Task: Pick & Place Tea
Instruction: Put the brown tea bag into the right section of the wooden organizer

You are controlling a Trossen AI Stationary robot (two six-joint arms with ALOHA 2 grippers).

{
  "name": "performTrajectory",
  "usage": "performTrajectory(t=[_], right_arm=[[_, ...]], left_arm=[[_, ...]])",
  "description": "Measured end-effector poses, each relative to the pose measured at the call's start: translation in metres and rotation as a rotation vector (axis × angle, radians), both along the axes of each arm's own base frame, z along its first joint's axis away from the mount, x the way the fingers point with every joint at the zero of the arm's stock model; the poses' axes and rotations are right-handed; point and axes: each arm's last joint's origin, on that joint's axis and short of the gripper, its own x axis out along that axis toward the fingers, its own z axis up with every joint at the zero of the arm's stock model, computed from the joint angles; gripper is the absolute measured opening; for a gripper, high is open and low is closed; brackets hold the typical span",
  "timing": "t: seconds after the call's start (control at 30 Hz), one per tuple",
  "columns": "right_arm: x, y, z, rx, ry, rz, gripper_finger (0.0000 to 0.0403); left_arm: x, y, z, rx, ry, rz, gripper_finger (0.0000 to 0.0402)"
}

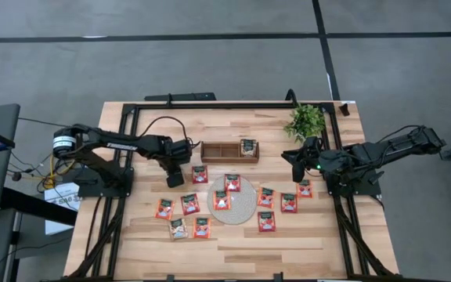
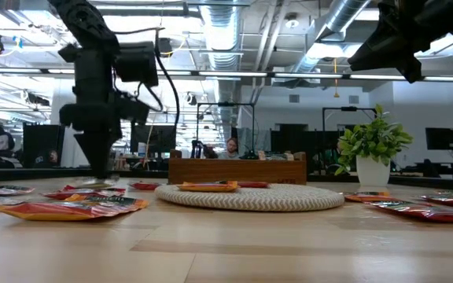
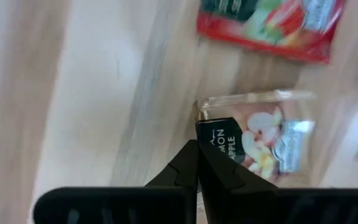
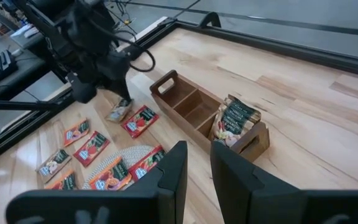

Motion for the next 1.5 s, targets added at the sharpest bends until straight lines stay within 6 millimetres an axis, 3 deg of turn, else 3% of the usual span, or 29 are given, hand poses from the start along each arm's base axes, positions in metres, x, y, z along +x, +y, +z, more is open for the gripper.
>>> performTrajectory(t=[0.47,0.67,0.83,1.03,1.27,1.5], right_arm=[[0.000,0.000,0.000,0.007,-0.004,-0.003,0.0064],[0.004,0.001,0.000,0.010,-0.011,-0.004,0.0064],[0.015,0.001,-0.003,0.020,0.002,0.037,0.0064],[0.042,0.001,0.000,-0.058,-0.076,0.145,0.0064],[0.074,-0.008,-0.001,-0.101,-0.150,0.271,0.0072],[0.103,-0.019,0.009,-0.175,-0.108,0.321,0.0131]], left_arm=[[-0.024,-0.006,0.034,0.000,-0.050,0.025,0.0000],[-0.022,-0.006,0.071,-0.010,-0.119,0.039,0.0000],[-0.007,-0.003,0.115,0.020,-0.232,0.033,0.0000],[0.018,-0.005,0.159,0.097,-0.372,-0.014,0.0000],[0.055,-0.008,0.178,0.141,-0.466,-0.096,0.0000],[0.091,-0.014,0.176,0.163,-0.529,-0.163,0.0000]])
